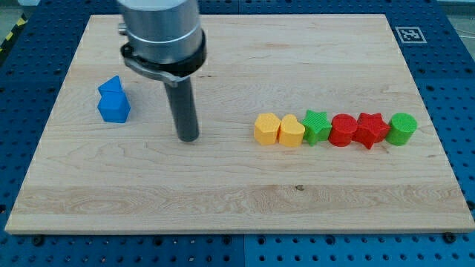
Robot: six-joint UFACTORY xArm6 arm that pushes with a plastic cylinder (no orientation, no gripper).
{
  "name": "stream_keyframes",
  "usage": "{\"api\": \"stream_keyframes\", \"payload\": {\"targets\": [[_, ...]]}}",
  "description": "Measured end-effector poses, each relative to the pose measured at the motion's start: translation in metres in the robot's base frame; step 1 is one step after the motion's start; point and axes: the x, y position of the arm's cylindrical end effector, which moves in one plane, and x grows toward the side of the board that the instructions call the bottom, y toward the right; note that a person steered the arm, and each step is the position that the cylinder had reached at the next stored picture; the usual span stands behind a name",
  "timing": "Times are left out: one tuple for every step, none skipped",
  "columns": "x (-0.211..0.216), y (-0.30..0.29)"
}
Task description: Slightly touch the yellow blocks
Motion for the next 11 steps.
{"api": "stream_keyframes", "payload": {"targets": [[-0.005, 0.023], [-0.028, 0.027], [-0.042, 0.044], [-0.042, 0.079], [-0.042, 0.113], [-0.043, 0.128], [-0.043, 0.131], [-0.042, 0.143], [-0.031, 0.135], [-0.031, 0.12], [-0.03, 0.12]]}}
